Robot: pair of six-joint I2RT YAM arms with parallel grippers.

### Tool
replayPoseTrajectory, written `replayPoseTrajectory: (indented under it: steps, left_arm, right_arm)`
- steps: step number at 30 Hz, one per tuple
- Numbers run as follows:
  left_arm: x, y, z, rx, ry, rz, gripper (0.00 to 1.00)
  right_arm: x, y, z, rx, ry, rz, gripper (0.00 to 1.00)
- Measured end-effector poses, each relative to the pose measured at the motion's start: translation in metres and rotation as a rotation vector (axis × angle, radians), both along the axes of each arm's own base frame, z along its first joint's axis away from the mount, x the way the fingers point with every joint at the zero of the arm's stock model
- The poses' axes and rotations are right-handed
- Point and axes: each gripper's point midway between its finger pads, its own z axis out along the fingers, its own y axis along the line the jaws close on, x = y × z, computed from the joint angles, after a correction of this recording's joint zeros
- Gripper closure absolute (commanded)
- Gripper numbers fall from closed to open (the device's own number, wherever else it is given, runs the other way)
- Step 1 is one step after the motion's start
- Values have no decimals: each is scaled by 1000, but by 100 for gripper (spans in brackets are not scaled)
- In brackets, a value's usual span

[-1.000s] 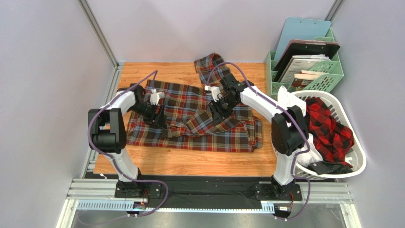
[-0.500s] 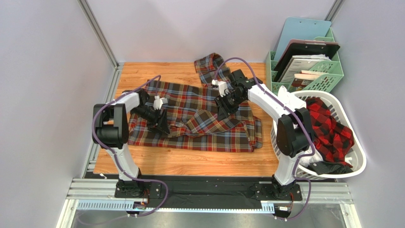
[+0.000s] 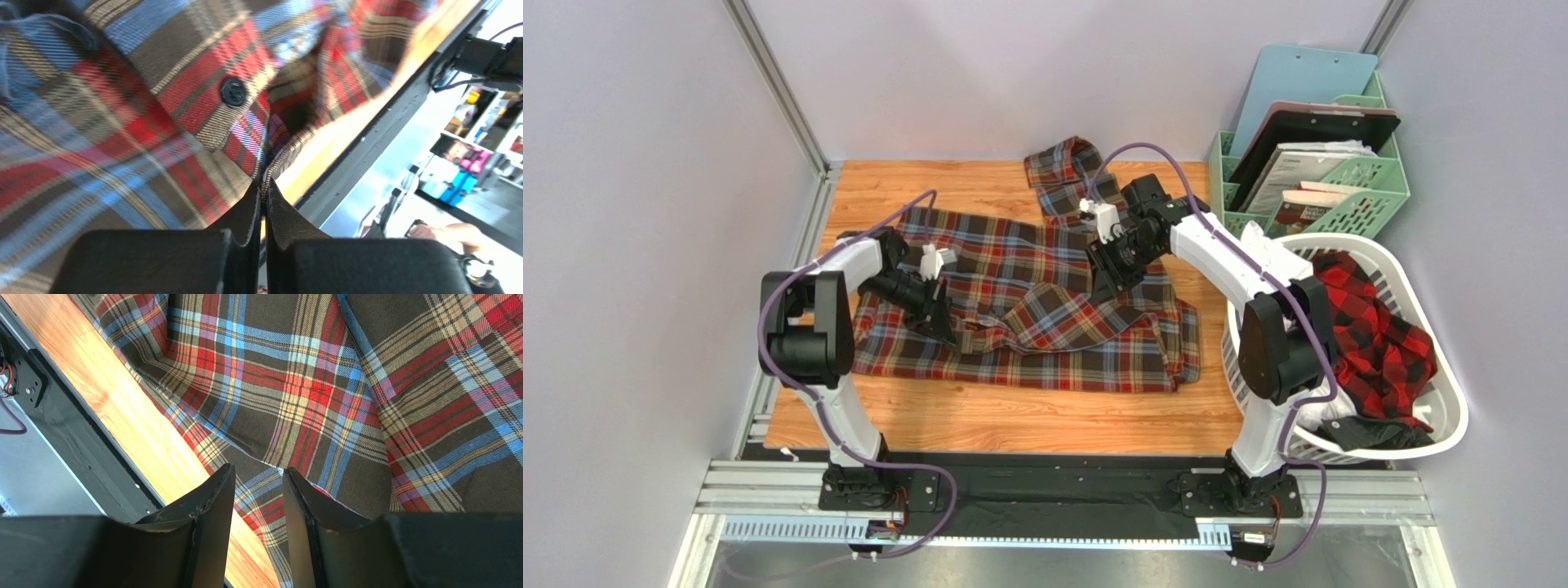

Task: Fold and stack the long sleeve shirts
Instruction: Fold the shirt

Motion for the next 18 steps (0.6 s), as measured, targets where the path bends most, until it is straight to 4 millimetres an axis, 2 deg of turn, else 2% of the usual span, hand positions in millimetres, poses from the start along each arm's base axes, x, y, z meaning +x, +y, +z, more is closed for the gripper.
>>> replayPoseTrajectory:
  steps: [3,7,13,18]
  left_arm:
    - [1,-8,24,-15,-65,-29,100]
    - [24,-30,68,-39,-217,-101,100]
    - [65,-83,148,-115,-476,-194,100]
    - [106,-132,212,-192,-667,-176,100]
  right_arm:
    - [2,-3,0,2,1,-10,62]
    - [10,-14,1,11,4,-44,62]
    - [39,-49,14,29,-25,-152,62]
    - [65,-80,32,47,-75,-240,62]
